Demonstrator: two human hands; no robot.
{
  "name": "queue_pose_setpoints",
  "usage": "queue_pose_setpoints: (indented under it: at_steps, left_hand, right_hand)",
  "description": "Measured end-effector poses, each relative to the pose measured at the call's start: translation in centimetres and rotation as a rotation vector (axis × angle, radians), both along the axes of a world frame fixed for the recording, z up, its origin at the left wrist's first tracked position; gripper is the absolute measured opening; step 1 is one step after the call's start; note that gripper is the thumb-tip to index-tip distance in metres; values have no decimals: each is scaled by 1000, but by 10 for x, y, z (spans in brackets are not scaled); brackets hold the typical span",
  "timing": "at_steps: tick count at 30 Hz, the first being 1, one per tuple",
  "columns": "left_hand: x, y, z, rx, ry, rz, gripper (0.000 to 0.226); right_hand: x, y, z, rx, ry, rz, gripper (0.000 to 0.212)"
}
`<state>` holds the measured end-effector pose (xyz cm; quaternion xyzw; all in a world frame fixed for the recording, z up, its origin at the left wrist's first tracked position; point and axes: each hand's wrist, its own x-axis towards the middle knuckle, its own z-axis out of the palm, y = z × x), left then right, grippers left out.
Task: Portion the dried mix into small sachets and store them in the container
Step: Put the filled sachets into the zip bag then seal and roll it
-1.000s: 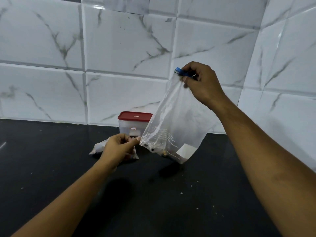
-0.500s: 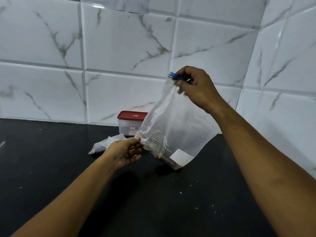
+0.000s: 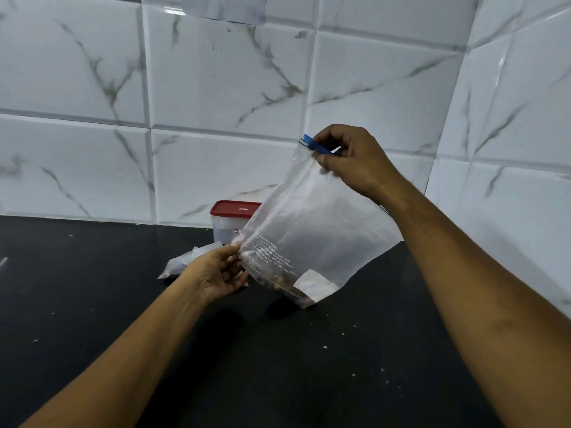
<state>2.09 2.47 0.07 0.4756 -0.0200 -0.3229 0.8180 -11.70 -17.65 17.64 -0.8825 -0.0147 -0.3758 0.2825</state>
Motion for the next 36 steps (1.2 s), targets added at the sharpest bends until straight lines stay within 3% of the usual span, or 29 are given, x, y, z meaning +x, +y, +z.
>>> queue_pose_setpoints:
  at_steps: [6, 19, 23, 27, 29, 32, 36]
  left_hand:
    - [6, 14, 2, -115, 43, -91, 15]
    - [15, 29, 3, -73, -37, -83, 24]
    - [18, 34, 7, 161, -285, 3, 12]
    - [16, 31, 12, 429, -714, 313, 11]
    - [7, 26, 27, 390, -904, 357, 29]
    - [-7, 17, 64, 222, -1027, 262, 48]
    - [-15, 10, 106, 89, -1097, 217, 29]
  right_hand:
    - [2, -5, 1, 12, -28, -34, 16]
    - [2, -10, 4, 3, -68, -62, 18]
    - [2, -9, 3, 8, -73, -69, 17]
    - [2, 0, 4, 14, -48, -23, 19]
    - [3, 8, 4, -24, 14, 24, 26]
    - [2, 23, 6, -107, 183, 107, 42]
    - [-3, 32, 9, -145, 263, 156, 49]
